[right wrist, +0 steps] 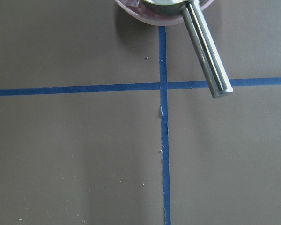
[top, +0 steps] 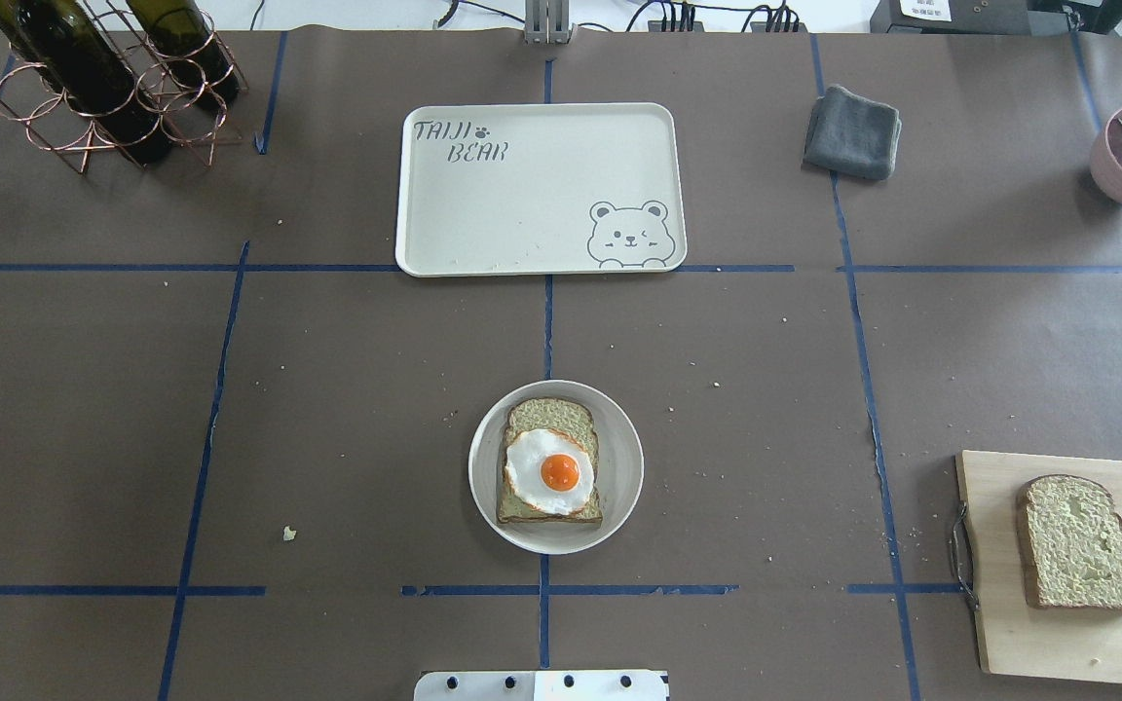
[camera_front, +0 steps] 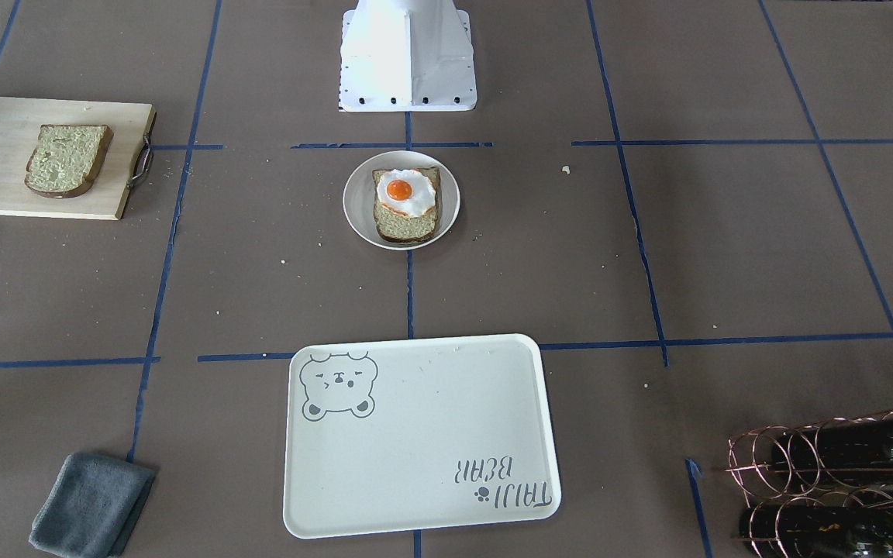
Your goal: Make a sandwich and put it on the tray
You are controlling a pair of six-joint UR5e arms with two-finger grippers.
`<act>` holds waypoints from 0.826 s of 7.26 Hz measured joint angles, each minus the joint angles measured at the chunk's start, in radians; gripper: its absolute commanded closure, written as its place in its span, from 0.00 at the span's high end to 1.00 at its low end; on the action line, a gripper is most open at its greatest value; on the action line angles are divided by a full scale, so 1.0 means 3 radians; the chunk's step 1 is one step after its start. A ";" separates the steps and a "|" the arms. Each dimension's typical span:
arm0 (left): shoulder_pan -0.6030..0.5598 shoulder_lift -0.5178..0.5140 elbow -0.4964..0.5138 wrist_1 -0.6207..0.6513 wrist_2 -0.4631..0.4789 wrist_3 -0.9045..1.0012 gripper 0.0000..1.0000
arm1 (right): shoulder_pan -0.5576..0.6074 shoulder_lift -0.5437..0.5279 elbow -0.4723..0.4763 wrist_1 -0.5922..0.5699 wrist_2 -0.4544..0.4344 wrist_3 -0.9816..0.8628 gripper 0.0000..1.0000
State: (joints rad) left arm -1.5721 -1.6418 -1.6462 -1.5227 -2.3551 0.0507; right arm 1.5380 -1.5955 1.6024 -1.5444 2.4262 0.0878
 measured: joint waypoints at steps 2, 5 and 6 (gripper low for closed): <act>0.0156 -0.0102 -0.0034 -0.0471 -0.0011 -0.0020 1.00 | -0.0031 0.0047 0.0026 0.0002 0.0014 0.0004 1.00; 0.0354 -0.0123 -0.0012 -0.1156 -0.0022 -0.0152 1.00 | -0.0219 0.0300 0.0021 -0.0021 0.0004 -0.0001 1.00; 0.0366 -0.0148 -0.0027 -0.1208 -0.0023 -0.0362 1.00 | -0.0304 0.0379 0.0013 -0.0033 0.0004 0.0019 1.00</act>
State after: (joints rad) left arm -1.4623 -1.6860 -1.6542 -1.8853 -2.3621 -0.0581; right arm 1.4467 -1.4818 1.6063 -1.5542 2.4274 0.0936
